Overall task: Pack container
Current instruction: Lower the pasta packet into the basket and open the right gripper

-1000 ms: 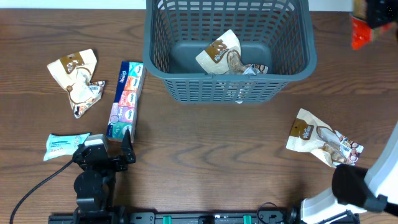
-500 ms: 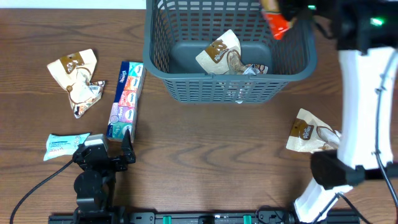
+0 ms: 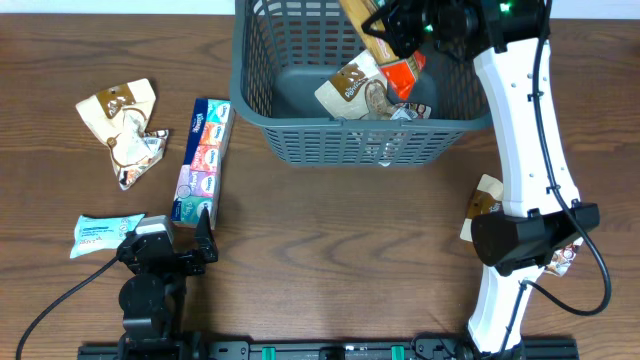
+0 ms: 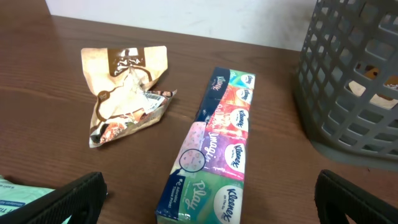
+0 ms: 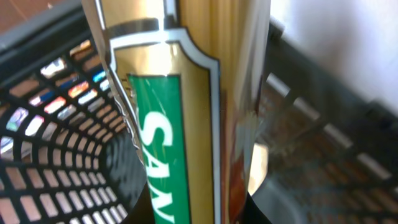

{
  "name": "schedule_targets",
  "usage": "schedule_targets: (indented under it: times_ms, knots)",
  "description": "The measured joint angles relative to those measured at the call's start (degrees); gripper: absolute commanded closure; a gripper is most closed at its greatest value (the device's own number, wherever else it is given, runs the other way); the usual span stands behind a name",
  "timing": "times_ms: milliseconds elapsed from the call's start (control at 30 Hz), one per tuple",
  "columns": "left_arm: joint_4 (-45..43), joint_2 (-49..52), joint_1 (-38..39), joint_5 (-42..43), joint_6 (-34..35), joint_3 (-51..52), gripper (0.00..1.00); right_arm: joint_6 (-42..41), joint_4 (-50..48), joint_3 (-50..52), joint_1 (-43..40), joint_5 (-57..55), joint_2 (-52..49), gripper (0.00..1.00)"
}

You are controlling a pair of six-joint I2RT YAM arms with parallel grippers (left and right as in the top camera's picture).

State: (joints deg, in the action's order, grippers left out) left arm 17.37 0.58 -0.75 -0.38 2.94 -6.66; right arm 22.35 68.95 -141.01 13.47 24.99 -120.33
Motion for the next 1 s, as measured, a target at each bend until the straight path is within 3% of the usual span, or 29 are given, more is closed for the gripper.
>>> schedule_targets:
  times_ms: [267, 833, 867, 933, 1000]
  knots:
    - [0.0, 0.0, 0.0, 0.0, 0.0, 0.0, 0.01, 0.55, 3.56, 1.86, 0.0, -0.48, -3.04, 0.99]
    - [0.0, 0.0, 0.0, 0.0, 0.0, 0.0, 0.01, 1.07, -2.43, 21.86, 0.04, -1.7, -5.2, 0.99]
    - [0.0, 0.0, 0.0, 0.0, 0.0, 0.0, 0.01, 1.07, -2.49, 21.94, 0.04, -1.77, -5.27, 0.92]
    - [0.02, 0.0, 0.0, 0.0, 0.0, 0.0, 0.01, 0.98, -2.75, 21.94, 0.07, -1.92, -5.31, 0.59]
    - [0.0, 0.0, 0.0, 0.0, 0.0, 0.0, 0.01, 1.07, -3.1, 21.92, 0.04, -1.75, -5.31, 0.46]
